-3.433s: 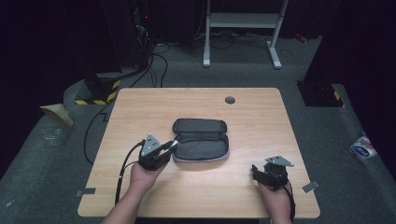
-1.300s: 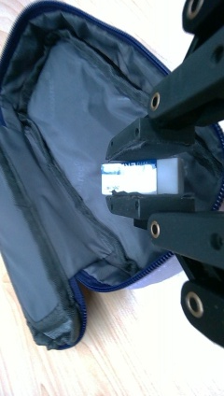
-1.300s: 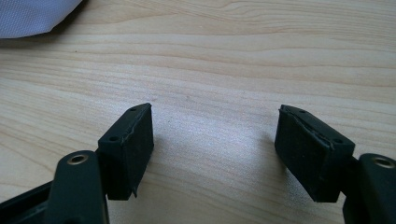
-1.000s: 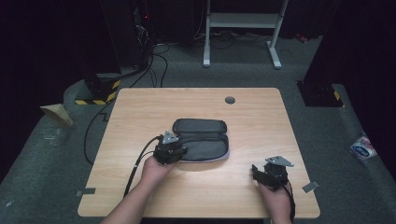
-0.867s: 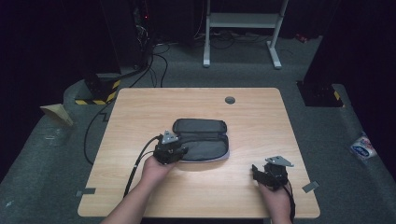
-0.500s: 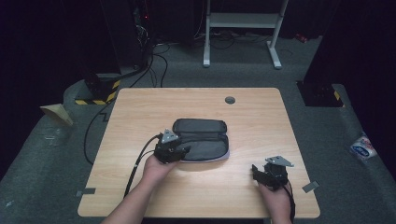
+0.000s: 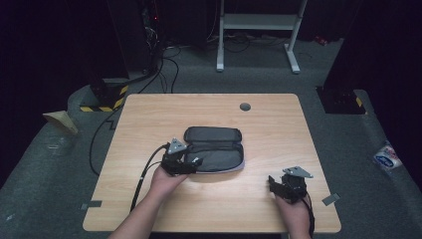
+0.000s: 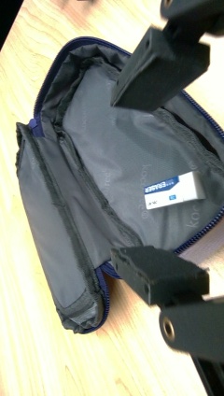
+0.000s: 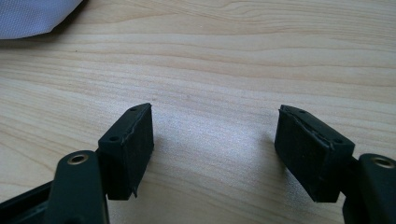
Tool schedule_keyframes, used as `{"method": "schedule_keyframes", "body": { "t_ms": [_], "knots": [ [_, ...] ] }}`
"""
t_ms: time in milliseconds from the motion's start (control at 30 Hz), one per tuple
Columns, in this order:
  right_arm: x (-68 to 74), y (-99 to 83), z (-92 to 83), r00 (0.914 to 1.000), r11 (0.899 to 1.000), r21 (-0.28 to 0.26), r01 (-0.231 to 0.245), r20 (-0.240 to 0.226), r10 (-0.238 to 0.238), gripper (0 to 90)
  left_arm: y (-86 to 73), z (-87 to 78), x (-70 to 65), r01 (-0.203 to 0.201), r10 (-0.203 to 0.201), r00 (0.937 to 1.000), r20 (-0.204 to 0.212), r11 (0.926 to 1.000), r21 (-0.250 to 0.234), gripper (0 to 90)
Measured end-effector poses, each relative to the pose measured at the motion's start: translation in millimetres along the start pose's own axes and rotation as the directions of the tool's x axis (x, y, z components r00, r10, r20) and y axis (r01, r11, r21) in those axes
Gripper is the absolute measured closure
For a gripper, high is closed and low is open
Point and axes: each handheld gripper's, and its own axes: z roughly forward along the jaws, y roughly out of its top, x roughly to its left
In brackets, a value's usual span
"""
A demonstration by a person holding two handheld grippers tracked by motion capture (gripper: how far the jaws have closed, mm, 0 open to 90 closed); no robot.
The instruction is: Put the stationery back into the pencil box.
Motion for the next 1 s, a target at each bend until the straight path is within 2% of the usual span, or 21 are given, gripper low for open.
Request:
{"method": "schedule_keyframes", "body": {
  "t_ms": [100,267,467,600,733,767,867,900,1000],
  "knots": [
    [0.1,0.0,0.0,1.0000,1.000,0.000,-0.002,0.000,0.002,27.8,-1.5,-1.4,1.5,-0.004,0.004,1.0000,0.002,1.0000,-0.001,14.9],
    [0.1,0.0,0.0,1.0000,1.000,0.000,-0.001,0.001,0.001,27.8,-8.9,-12.1,11.1,0.018,-0.018,0.9998,0.000,0.9996,-0.020,10.6],
    [-0.1,-0.2,0.0,1.0000,1.000,-0.002,0.003,0.001,-0.003,27.8,-17.0,-20.7,21.5,0.021,-0.021,0.9997,-0.016,0.9998,-0.005,2.6],
    [0.0,-0.2,0.0,1.0000,1.000,-0.001,0.003,0.001,-0.003,27.9,-28.6,-31.9,34.1,0.028,-0.028,0.9994,-0.023,0.9996,-0.006,0.2],
    [-0.1,-0.2,0.0,1.0000,1.000,-0.002,0.004,0.001,-0.004,27.8,-36.9,-40.1,41.1,0.029,-0.029,0.9991,-0.031,0.9995,-0.008,0.1],
    [0.0,-0.2,0.0,1.0000,1.000,-0.002,0.003,0.001,-0.003,27.9,-39.7,-43.1,44.0,0.022,-0.023,0.9989,-0.042,0.9997,-0.005,0.1],
    [0.2,-0.2,-0.2,1.0000,1.000,0.000,0.000,0.002,0.000,27.9,-52.7,-55.1,56.2,0.037,-0.036,0.9968,-0.071,0.9993,0.002,0.2],
    [0.2,-0.2,-0.1,1.0000,1.000,-0.001,0.001,0.002,-0.001,27.9,-52.7,-55.1,56.2,0.037,-0.036,0.9968,-0.071,0.9993,0.002,0.1],
    [0.2,-0.2,-0.1,1.0000,1.000,-0.001,0.001,0.002,-0.001,27.9,-65.1,-62.9,64.6,0.036,-0.033,0.9949,-0.095,0.9989,0.031,0.2]
  ]
}}
